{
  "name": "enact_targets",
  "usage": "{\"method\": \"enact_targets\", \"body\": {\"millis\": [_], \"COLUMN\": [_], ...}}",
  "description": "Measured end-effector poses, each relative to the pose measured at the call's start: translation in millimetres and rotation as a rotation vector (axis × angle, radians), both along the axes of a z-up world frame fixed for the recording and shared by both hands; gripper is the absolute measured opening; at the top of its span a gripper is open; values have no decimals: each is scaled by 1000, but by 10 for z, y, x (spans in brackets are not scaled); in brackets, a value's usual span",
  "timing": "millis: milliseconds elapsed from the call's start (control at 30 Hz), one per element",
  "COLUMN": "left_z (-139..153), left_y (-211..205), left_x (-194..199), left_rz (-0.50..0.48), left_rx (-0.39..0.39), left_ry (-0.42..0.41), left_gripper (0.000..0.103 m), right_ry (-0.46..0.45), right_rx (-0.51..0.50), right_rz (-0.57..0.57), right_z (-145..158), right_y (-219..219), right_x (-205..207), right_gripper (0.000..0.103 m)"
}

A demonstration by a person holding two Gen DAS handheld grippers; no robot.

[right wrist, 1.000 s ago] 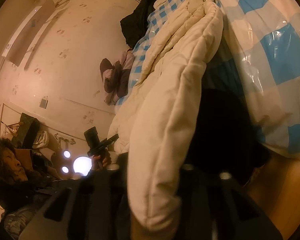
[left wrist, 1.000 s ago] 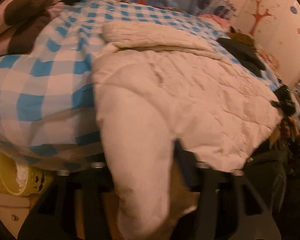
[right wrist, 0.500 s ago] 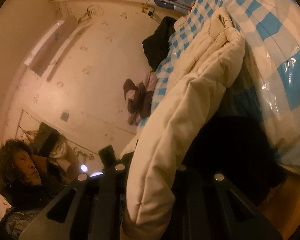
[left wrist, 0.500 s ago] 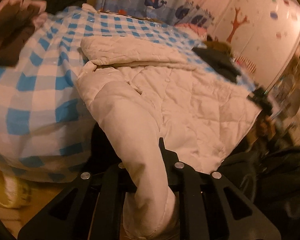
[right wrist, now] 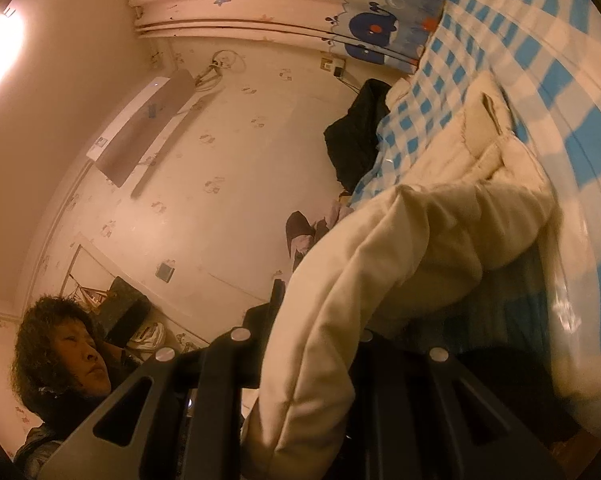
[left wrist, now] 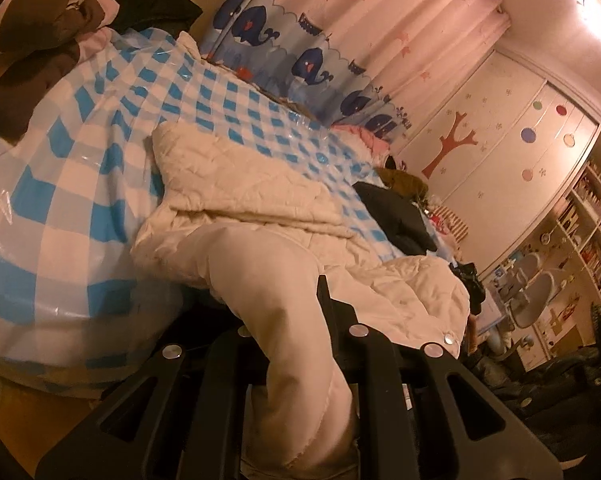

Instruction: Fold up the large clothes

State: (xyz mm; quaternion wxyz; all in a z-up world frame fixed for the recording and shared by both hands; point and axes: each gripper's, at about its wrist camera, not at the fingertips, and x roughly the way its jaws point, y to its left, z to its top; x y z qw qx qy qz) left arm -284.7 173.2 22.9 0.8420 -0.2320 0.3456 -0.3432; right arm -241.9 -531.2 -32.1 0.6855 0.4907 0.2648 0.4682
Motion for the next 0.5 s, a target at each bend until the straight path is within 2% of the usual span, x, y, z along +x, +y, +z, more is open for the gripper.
{"method": "enact_targets", "body": {"millis": [267,500], "left_z": [31,149], "left_y": [127,137], "left_x": [331,679], "left_rz": [60,107], "left_rx": [-161,-215], "left_ry": [-3,-16], "left_gripper": [11,11], "right_ry": [-26,-48], "right_rx": [40,47], "right_rz": [-24,-46], "right_z": [89,249], "right_y": [-7,16], "right_x": [296,615], "right_gripper": [18,18]}}
